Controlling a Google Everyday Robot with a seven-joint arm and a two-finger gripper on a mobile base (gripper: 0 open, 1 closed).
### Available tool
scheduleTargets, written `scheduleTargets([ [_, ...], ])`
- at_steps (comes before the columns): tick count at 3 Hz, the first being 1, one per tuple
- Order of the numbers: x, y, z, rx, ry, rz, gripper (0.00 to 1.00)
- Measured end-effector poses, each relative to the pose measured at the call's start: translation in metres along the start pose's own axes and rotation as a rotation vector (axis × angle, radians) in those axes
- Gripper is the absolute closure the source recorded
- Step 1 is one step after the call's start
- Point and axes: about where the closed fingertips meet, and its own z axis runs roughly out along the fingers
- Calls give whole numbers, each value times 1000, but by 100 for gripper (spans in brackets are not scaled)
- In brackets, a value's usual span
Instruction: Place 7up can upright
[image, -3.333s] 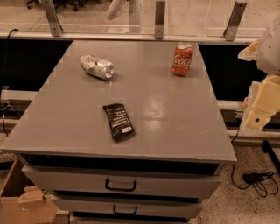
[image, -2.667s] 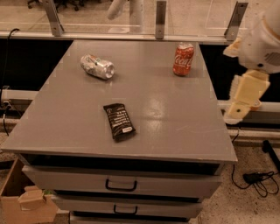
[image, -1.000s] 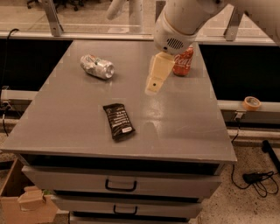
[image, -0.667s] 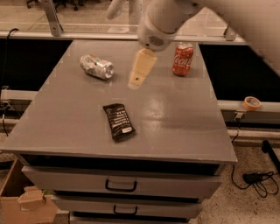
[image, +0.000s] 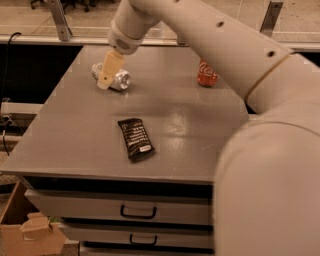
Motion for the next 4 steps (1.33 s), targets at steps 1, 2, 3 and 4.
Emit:
scheduleTargets([
  [1, -17, -18, 52, -10, 11, 101, 0],
  [2, -15, -25, 92, -32, 54, 227, 0],
  [3, -11, -25, 115, -58, 106, 334, 18],
  [4, -10, -25, 119, -65, 131, 386, 41],
])
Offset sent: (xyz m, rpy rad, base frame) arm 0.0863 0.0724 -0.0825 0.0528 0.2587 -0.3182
